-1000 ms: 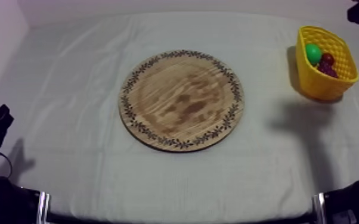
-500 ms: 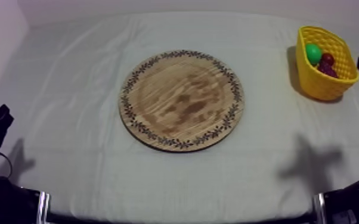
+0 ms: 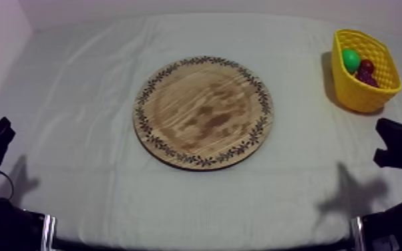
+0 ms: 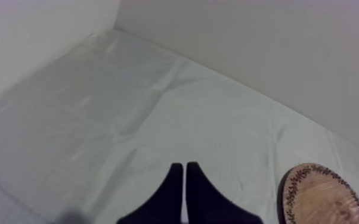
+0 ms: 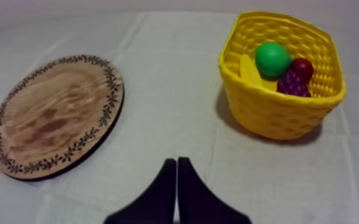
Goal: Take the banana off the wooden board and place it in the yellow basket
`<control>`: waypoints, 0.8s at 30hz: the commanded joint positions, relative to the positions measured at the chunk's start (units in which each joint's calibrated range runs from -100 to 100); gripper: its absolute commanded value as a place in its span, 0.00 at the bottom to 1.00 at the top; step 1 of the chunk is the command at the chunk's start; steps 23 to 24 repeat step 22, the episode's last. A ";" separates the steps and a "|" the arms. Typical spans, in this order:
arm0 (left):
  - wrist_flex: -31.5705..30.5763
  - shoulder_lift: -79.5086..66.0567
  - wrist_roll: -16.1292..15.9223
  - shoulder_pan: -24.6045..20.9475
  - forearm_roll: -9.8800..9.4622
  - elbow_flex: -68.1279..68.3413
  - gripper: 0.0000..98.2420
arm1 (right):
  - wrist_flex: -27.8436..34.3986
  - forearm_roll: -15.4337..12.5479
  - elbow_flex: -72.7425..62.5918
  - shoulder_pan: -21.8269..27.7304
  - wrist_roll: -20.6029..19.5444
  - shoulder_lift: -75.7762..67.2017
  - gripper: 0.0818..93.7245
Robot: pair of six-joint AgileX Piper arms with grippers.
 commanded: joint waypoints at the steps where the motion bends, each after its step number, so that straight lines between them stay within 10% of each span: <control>1: 0.00 0.04 0.02 -0.01 -0.02 0.00 0.00 | -0.94 1.34 1.76 -0.27 -1.55 -1.33 0.00; 10: 0.00 0.04 0.03 -0.01 -0.02 0.00 0.00 | -9.37 6.44 5.64 -2.29 0.01 -4.29 0.03; 15: 0.00 0.04 0.02 -0.01 -0.02 0.00 0.00 | -10.45 7.11 6.04 -1.91 5.52 -4.51 0.01; 24: 0.00 0.04 0.00 -0.01 -0.02 0.00 0.00 | -10.65 7.23 6.12 -2.14 3.79 -4.60 0.00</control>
